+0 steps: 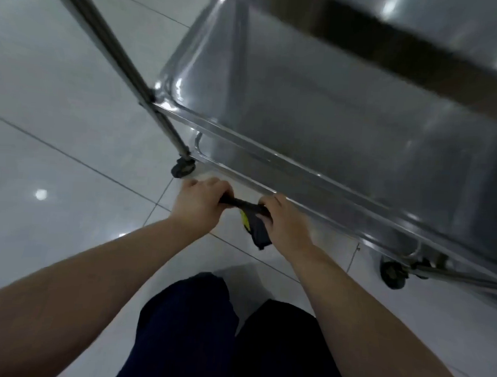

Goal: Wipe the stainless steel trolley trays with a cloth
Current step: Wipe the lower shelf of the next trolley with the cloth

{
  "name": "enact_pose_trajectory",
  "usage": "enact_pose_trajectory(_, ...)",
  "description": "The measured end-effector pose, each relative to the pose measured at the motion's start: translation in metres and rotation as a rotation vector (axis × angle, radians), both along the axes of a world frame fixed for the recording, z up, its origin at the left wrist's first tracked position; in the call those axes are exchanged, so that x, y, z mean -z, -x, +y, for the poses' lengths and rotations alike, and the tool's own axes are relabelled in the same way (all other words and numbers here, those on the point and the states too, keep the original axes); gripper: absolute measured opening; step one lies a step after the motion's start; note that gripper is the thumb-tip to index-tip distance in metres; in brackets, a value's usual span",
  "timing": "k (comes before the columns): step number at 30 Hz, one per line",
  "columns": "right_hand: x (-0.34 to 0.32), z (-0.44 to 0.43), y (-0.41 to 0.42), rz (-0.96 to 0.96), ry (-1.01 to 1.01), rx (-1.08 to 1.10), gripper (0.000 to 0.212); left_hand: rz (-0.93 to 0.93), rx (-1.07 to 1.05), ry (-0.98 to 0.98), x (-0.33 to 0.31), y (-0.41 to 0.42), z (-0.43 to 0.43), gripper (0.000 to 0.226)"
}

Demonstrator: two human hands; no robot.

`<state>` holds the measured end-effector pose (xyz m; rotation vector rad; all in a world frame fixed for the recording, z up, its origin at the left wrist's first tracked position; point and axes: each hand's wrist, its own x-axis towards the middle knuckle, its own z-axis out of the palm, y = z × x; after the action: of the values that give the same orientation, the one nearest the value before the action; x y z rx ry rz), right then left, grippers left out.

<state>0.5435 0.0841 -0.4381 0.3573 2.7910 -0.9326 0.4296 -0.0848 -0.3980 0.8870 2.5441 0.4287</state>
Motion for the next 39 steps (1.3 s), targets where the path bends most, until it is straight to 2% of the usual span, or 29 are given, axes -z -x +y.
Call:
enact_pose_trajectory(3,-0.093,-0.024,0.001,0.037,0.094,-0.041,0.020,0.004,-0.071,-0.022,-0.088,0.001,-0.046,0.010)
enact_pose_trajectory(8,-0.281,-0.066,0.031,0.195,0.187,-0.150,0.031,0.073,-0.297,-0.195,-0.266,0.012,-0.108,0.017)
enact_pose_trajectory(12,-0.415,-0.092,0.069,0.348,0.205,-0.138,0.023,0.169,-0.464,-0.338,-0.390,0.020,-0.148,0.014)
enact_pose_trajectory(16,-0.507,-0.116,0.114,0.465,0.182,-0.090,0.016,0.273,-0.511,-0.394,-0.480,0.052,-0.175,0.011)
enact_pose_trajectory(23,-0.592,-0.167,0.215,0.586,0.256,0.039,0.015,0.381,-0.495,-0.454,-0.571,0.162,-0.218,0.011)
enact_pose_trajectory(31,-0.649,-0.222,0.353,0.712,0.192,0.163,0.022,0.425,-0.331,-0.520,-0.632,0.325,-0.259,0.014)
enact_pose_trajectory(39,-0.685,-0.191,0.479,0.789,0.151,0.352,0.022,0.473,-0.164,-0.625,-0.665,0.495,-0.203,0.013)
